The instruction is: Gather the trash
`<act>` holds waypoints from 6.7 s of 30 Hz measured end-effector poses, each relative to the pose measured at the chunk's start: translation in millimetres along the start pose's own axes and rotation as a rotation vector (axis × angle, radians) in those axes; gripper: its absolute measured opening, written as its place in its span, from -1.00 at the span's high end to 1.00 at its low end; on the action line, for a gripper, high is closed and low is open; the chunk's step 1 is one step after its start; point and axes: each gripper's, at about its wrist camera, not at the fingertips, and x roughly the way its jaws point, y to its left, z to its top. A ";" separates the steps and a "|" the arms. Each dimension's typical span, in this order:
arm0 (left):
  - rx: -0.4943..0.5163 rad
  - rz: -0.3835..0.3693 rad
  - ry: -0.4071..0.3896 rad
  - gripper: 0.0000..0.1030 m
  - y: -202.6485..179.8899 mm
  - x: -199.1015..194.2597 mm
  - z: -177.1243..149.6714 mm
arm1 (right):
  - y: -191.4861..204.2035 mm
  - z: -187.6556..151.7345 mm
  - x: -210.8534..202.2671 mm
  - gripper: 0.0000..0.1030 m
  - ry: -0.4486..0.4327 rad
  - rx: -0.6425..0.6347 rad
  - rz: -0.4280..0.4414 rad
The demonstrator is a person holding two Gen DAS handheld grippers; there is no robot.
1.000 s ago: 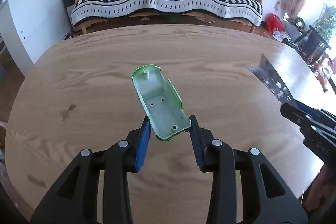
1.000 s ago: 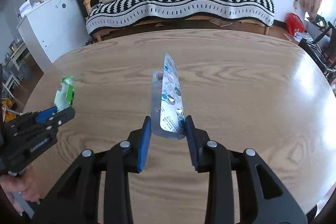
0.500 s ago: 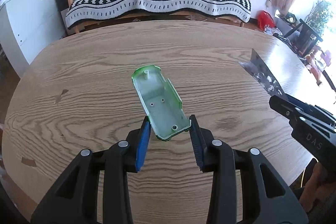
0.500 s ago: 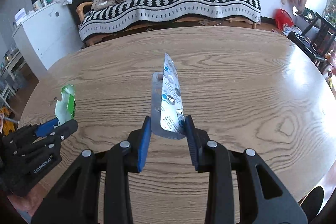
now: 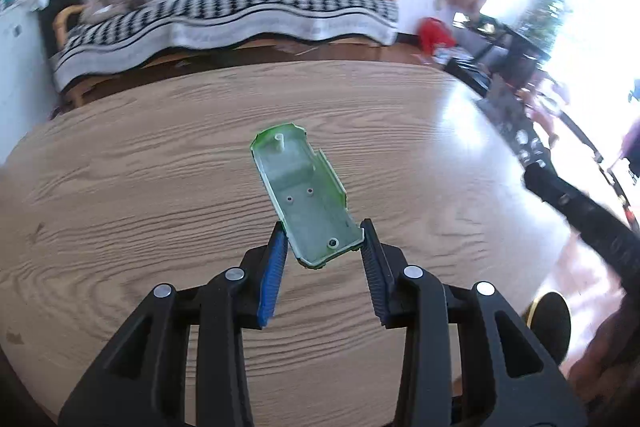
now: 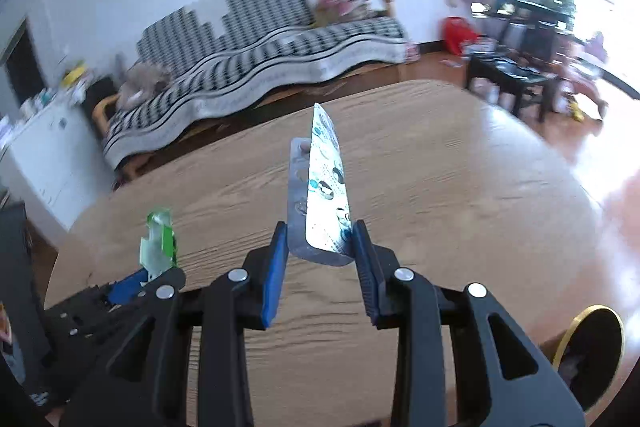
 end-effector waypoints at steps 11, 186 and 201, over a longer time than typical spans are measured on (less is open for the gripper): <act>0.193 -0.254 0.000 0.29 -146.6 -24.7 4.2 | -189.9 -22.0 -108.2 0.36 -0.060 0.173 -0.258; -0.185 0.316 0.041 -0.81 178.8 -63.2 -41.4 | 133.0 -54.1 75.0 -0.81 0.157 -0.386 0.110; -0.186 0.316 0.042 -0.81 179.1 -63.5 -41.1 | 132.5 -54.0 74.8 -0.81 0.157 -0.387 0.108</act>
